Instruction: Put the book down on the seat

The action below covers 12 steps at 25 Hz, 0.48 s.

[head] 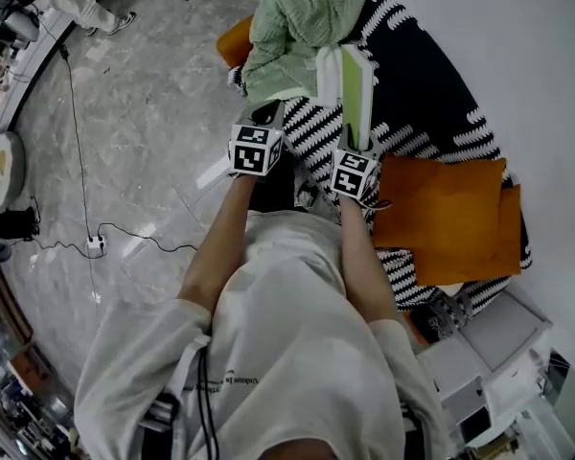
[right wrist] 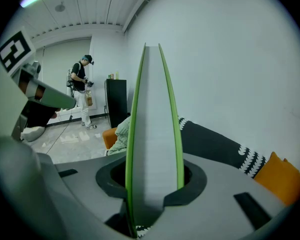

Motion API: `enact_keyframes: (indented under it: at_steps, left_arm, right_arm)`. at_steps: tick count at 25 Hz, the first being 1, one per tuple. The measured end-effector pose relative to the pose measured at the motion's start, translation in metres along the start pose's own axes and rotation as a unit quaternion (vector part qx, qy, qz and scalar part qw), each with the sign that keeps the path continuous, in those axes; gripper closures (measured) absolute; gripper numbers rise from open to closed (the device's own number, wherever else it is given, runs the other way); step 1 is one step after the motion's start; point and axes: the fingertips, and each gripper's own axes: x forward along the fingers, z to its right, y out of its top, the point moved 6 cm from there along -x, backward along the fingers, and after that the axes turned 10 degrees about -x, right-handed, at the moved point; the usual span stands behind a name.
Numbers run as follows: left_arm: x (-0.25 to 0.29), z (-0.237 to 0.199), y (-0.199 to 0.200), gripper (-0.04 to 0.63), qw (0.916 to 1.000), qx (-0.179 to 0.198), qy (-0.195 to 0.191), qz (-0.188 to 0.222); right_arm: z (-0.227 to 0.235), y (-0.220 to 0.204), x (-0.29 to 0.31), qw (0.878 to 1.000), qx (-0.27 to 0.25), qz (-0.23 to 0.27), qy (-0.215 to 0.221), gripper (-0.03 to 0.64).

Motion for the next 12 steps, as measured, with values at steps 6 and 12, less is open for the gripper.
enact_keyframes:
  at_steps: [6,12]
  left_arm:
    - [0.004,-0.014,-0.011,0.588,0.9998,-0.013,0.003,-0.013]
    - [0.019,-0.030,-0.008,0.588,0.9994,-0.030,0.003,-0.017]
  right_arm:
    - [-0.008,0.010,0.015,1.000,-0.003,0.009,0.007,0.492]
    - [-0.022,0.023,0.031,0.999,-0.027,0.015,0.031,0.497]
